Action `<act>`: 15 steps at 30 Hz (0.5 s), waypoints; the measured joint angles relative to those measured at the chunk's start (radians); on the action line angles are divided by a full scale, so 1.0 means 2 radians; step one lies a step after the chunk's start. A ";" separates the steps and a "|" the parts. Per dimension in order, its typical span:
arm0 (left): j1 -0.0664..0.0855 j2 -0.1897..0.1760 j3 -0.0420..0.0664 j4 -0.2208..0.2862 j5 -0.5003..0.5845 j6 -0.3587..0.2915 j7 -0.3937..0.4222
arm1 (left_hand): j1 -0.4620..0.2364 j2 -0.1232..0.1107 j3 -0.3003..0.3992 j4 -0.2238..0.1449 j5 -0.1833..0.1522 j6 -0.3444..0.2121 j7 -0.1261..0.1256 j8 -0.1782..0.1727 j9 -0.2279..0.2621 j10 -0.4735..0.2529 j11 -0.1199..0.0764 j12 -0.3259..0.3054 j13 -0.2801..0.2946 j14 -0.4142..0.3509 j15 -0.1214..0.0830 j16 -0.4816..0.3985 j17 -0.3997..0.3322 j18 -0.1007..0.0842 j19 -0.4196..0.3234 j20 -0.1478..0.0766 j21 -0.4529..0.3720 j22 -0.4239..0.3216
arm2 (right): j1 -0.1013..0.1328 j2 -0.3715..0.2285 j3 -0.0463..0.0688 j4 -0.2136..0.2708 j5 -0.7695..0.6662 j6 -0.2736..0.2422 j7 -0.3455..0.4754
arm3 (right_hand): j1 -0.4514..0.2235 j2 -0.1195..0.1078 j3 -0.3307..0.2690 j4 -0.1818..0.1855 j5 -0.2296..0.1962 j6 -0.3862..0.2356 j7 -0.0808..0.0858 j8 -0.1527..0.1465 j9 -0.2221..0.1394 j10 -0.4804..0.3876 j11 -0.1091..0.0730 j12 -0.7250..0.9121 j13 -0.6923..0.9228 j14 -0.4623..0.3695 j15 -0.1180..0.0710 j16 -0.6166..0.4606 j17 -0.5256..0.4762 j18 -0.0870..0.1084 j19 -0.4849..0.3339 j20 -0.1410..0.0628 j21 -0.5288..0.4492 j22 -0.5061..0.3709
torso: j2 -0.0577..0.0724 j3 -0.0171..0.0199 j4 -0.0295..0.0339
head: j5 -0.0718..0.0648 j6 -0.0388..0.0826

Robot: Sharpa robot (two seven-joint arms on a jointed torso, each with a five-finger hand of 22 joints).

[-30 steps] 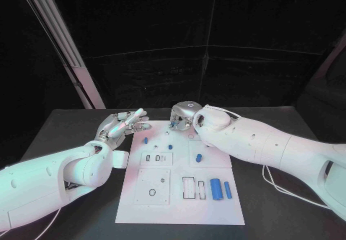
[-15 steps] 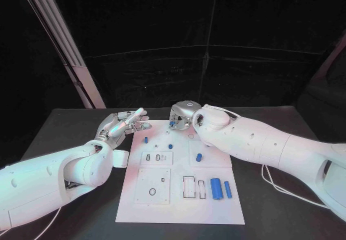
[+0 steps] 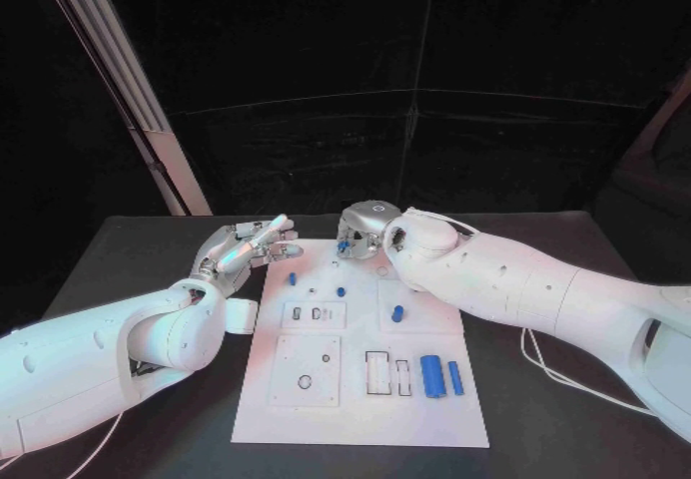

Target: Assemble the parts on the task board

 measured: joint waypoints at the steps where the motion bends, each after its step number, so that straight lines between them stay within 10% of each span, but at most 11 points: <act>1: 0.000 0.000 0.000 0.000 0.000 0.000 0.000 | 0.000 0.000 0.000 0.000 0.000 0.000 0.000 0.000 0.000 0.000 0.000 0.000 0.000 0.000 0.000 0.000 0.000 0.000 0.000 0.000 0.000 0.000 | 0.000 0.000 0.000 0.000 0.000 0.000 0.000 | 0.000 0.000 0.000 0.000 0.000 0.000 0.000 0.000 0.000 0.000 0.000 0.000 0.000 0.000 0.000 0.000 0.000 0.000 0.000 0.000 0.000 0.000 | 0.000 0.0000 0.0000 | 0.000 0.000; 15: 0.000 0.000 0.000 0.000 0.000 0.000 -0.001 | 0.000 0.000 -0.001 -0.001 0.000 0.000 0.000 -0.002 0.000 0.000 0.000 0.000 0.000 0.000 0.000 0.000 0.000 0.000 0.000 0.000 0.000 0.000 | 0.000 0.002 0.000 -0.001 0.000 0.002 0.000 | 0.010 -0.001 -0.003 0.000 0.000 -0.008 0.003 -0.009 -0.002 0.007 -0.003 0.000 0.002 -0.002 0.002 0.000 0.000 0.000 0.000 0.000 0.000 0.000 | 0.000 0.0003 0.0000 | 0.001 -0.001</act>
